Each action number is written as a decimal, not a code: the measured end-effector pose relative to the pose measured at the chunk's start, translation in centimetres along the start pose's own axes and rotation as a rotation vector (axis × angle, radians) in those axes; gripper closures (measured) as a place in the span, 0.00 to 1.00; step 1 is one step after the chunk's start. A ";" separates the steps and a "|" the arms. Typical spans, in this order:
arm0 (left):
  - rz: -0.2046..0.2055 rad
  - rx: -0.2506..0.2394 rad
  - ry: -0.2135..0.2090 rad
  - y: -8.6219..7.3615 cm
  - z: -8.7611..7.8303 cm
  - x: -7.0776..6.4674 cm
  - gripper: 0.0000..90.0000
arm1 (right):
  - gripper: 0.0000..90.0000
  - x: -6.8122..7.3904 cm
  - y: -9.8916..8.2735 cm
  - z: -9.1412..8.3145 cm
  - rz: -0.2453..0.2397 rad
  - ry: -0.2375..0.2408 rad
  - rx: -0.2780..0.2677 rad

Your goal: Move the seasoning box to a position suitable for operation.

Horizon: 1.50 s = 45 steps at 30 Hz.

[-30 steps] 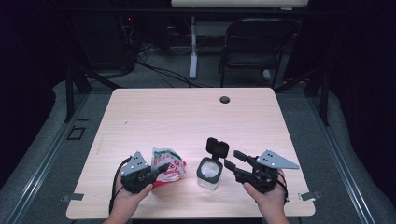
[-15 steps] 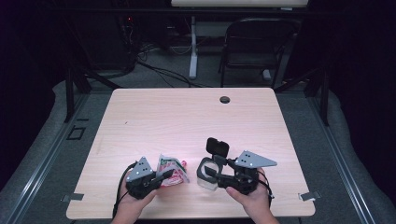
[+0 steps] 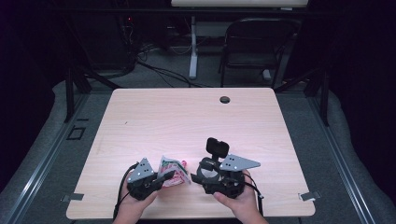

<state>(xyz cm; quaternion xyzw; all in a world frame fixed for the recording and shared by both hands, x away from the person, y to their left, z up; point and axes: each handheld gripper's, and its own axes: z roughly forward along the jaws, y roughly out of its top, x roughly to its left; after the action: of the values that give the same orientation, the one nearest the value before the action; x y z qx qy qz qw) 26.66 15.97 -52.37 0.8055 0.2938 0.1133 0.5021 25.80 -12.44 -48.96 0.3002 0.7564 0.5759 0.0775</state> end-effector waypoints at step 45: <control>-0.013 0.006 -0.017 0.0 0.3 0.1 1.00 | 0.96 0.6 -0.4 3.5 -0.046 0.013 0.113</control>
<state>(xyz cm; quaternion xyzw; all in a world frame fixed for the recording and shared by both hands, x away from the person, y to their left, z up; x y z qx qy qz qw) 26.87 15.78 -52.58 0.8060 0.2948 0.1023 0.5030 26.78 -9.33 -50.29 0.2829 0.7948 0.5325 0.0685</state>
